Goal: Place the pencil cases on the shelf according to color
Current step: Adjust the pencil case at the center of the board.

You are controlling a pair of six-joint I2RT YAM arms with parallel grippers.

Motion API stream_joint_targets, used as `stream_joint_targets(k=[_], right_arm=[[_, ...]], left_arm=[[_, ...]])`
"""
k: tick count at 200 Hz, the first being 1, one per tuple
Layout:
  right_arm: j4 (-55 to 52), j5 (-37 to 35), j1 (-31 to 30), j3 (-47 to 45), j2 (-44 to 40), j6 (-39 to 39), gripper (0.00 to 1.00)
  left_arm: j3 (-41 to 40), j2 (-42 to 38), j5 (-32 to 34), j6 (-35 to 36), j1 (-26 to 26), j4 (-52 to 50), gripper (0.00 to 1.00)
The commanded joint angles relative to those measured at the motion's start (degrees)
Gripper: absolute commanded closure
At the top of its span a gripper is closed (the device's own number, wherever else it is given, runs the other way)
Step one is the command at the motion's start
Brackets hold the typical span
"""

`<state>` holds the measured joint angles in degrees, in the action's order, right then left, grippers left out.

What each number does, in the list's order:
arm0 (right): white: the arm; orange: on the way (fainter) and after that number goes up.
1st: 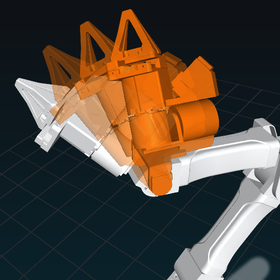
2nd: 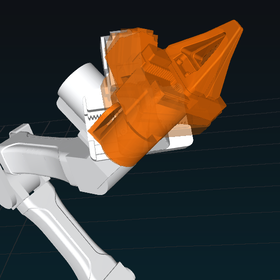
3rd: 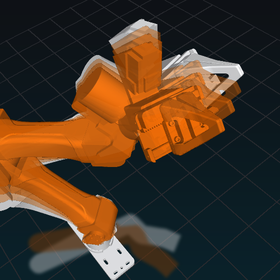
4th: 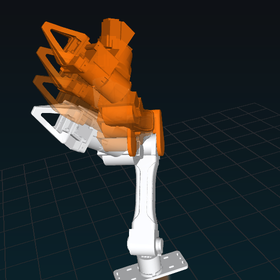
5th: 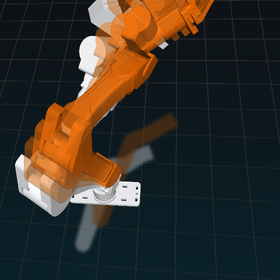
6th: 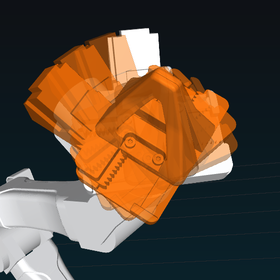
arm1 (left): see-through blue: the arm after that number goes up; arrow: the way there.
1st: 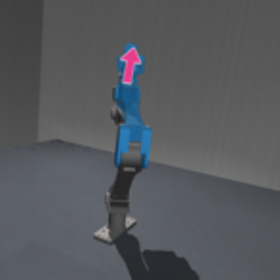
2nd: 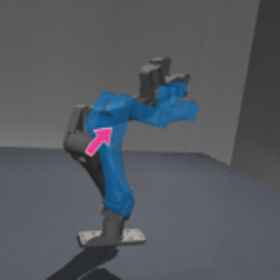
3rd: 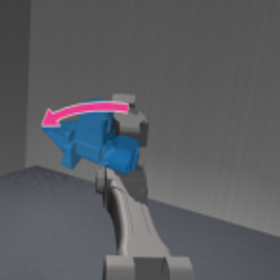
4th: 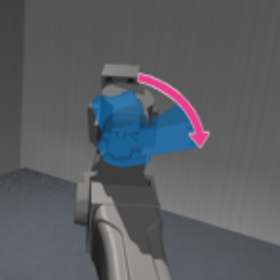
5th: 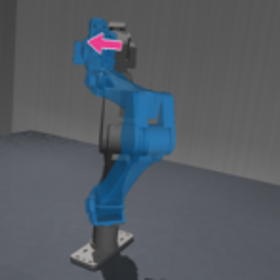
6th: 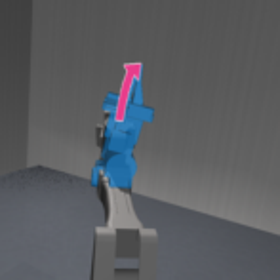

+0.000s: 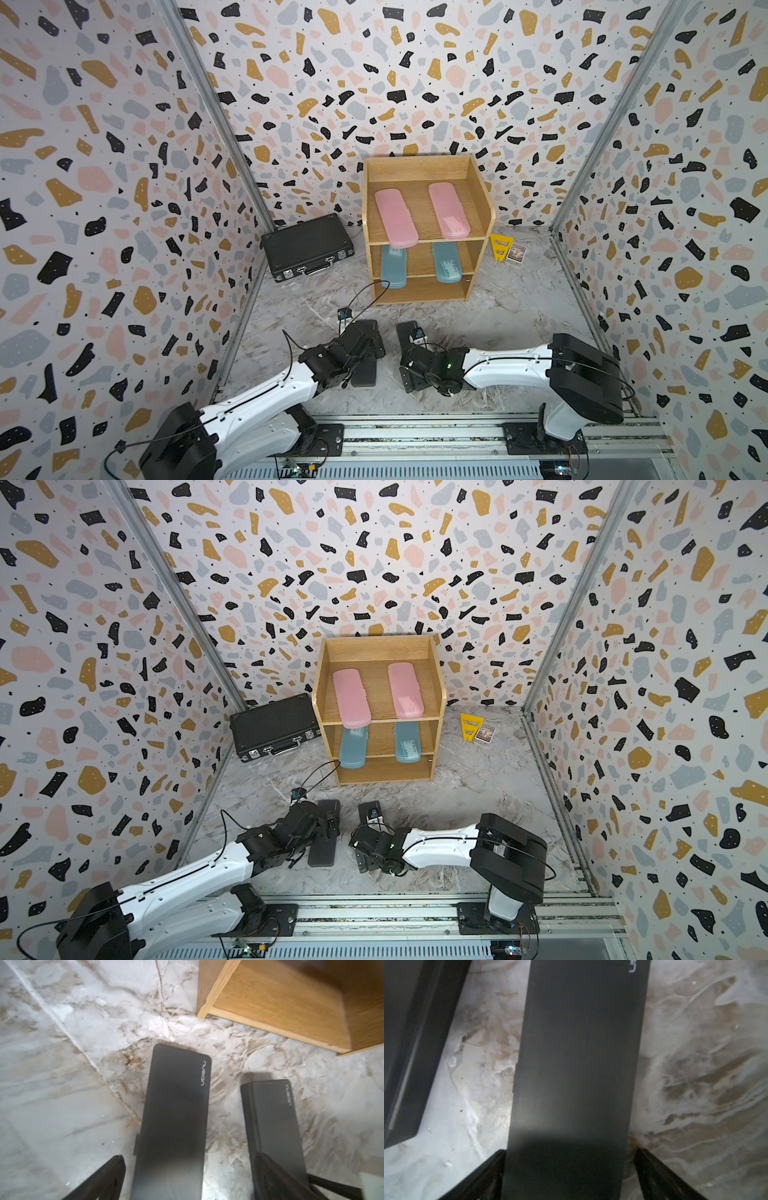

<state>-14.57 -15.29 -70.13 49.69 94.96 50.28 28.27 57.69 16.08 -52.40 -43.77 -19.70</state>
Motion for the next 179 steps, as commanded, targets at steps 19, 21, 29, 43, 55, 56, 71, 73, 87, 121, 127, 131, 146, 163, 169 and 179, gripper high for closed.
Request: stream_joint_targets(k=[19, 21, 29, 43, 55, 56, 71, 73, 87, 121, 127, 131, 146, 163, 169, 179], right_arm=[[-3.75, -3.56, -0.01, -2.61, -1.13, 3.73, 0.0], [-3.73, -3.58, -0.01, -2.81, -1.28, 3.8, 0.0], [-3.72, -3.82, -0.01, -4.63, -2.61, 4.72, 0.0], [-2.5, -3.89, -0.01, -8.32, -5.72, 5.72, 0.0], [-1.1, -3.67, -0.01, -11.89, -8.91, 6.23, 0.0], [-1.0, -3.64, -0.01, -12.25, -9.18, 6.19, 0.0], [-0.54, -3.61, 0.04, -15.67, -13.1, 6.16, 0.01], [-0.35, -3.59, 0.0, -16.11, -13.58, 5.99, 0.01], [0.41, -3.33, -0.01, -18.61, -16.95, 4.65, 0.01], [-1.08, -4.75, -0.01, -21.16, -22.7, 0.86, 0.0], [-1.88, -5.08, 0.08, -21.0, -23.39, -0.04, 0.0], [-2.75, -5.55, 0.08, -20.76, -23.79, -0.33, 0.0], [-3.78, -5.99, 0.3, -20.43, -25.08, -2.61, 0.0], [-3.47, -4.38, 1.32, -20.02, -25.91, -5.14, 0.0], [-3.42, -3.94, 1.76, -19.85, -26.01, -5.79, 0.0], [-2.47, -2.71, 2.63, -19.72, -25.84, -7.4, 0.0]], left_arm=[[0.59, 4.05, -0.52, 1.42, -0.2, -0.25, 0.0], [0.68, 4.28, -0.78, 1.49, -0.23, -0.12, 0.0], [1.05, 5.14, -1.35, 1.73, -0.21, 0.07, 0.0], [1.37, 6.6, -2.32, 2.08, -0.22, 1.07, 0.0], [1.81, 7.79, -2.7, 2.38, -0.26, 1.61, 0.0], [1.8, 7.87, -2.66, 2.43, -0.22, 1.65, 0.0], [2.04, 9.11, -3.5, 2.97, -0.26, 2.57, 0.0], [2.0, 9.24, -3.68, 3.06, -0.26, 2.74, 0.0], [1.92, 10.35, -4.74, 3.43, -0.3, 4.56, 0.0], [2.55, 13.43, -6.54, 3.71, -0.59, 6.43, 0.0], [2.81, 13.69, -6.53, 3.63, -0.67, 6.2, 0.0], [2.99, 13.76, -6.39, 3.55, -0.72, 5.97, 0.0], [3.41, 12.87, -5.37, 3.32, -0.97, 4.74, 0.0], [3.85, 10.16, -3.67, 3.27, -1.06, 2.34, 0.0], [4.12, 9.09, -3.19, 3.35, -1.05, 1.41, 0.0], [4.57, 7.46, -2.04, 3.52, -1.04, -0.64, 0.0]])
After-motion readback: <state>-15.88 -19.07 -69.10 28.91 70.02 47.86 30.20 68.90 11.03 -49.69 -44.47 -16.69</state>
